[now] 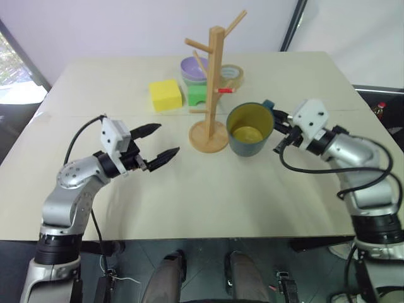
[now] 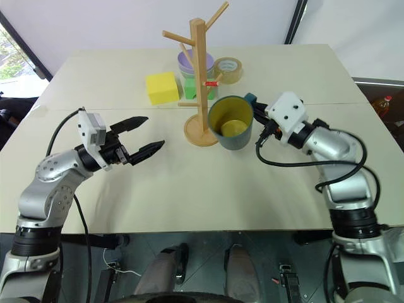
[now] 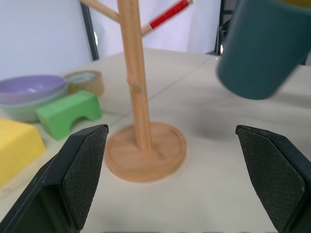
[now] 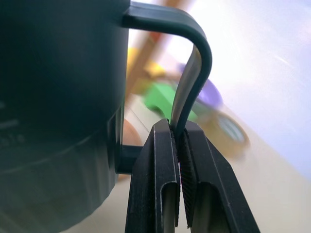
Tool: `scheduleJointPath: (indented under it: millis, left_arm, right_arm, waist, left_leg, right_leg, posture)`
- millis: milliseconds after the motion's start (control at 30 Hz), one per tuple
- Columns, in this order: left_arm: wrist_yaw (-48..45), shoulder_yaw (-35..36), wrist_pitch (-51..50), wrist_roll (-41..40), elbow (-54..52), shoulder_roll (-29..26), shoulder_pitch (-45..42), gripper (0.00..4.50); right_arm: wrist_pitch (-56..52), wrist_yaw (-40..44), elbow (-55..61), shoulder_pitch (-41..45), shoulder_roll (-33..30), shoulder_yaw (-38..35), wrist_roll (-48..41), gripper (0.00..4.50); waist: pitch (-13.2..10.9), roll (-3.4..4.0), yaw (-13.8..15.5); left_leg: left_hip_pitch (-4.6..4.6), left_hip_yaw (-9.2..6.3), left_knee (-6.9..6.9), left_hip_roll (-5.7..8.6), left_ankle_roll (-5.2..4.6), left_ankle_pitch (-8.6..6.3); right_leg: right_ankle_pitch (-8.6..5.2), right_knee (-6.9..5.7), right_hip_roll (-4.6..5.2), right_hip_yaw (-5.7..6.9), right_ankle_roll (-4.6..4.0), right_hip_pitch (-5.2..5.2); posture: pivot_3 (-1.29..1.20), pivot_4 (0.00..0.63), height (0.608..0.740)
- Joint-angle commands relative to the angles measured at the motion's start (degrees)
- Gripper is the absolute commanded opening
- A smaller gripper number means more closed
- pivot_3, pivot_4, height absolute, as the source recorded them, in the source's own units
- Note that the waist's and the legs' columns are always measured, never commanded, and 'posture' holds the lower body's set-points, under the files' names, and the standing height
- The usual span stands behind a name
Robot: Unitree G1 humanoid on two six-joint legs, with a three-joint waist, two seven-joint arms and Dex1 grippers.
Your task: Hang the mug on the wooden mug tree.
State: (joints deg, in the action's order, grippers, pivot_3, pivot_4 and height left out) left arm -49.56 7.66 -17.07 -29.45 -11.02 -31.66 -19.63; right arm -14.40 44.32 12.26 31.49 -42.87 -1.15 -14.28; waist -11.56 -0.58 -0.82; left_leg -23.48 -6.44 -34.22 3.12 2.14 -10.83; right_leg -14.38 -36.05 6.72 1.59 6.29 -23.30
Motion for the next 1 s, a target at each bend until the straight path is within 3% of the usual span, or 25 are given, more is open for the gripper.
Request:
scheduleJointPath:
  millis: [33,500,1000]
  left_arm:
    - [-1.1,1.0,1.0,-1.0,-0.2,-0.7,-2.4,4.5]
    - [-3.3,4.7,-4.8,-9.8,-4.8,-3.5,-3.6,4.5]
    - [-3.4,3.2,-5.9,-10.0,-6.4,-3.9,-3.2,4.5]
  right_arm:
    - [-5.5,3.6,3.2,5.0,-1.8,2.0,-1.4,0.05]
    - [-8.4,5.0,-7.3,16.4,-0.6,7.9,6.6,0.05]
    - [-6.4,6.7,-15.5,23.1,2.6,10.9,10.9,0.05]
  waist:
    - [0.0,-0.04,0.2]
    - [0.0,-0.07,0.1]
    - [0.0,-0.07,0.0]
  left_leg:
    - [0.0,0.0,0.0,0.0,0.0,0.0]
    - [-0.47,-0.02,0.0,0.1,0.01,0.0]
    - [-0.46,-0.02,-0.02,0.11,0.03,0.01]
  right_leg:
    - [0.0,0.01,0.01,0.0,0.0,0.0]
    - [0.24,0.19,0.08,0.03,0.05,-0.31]
    - [0.25,0.03,0.03,0.02,0.07,-0.37]
  posture:
    - [0.0,0.15,0.74]
    - [0.0,0.15,0.74]
    - [0.0,0.15,0.74]
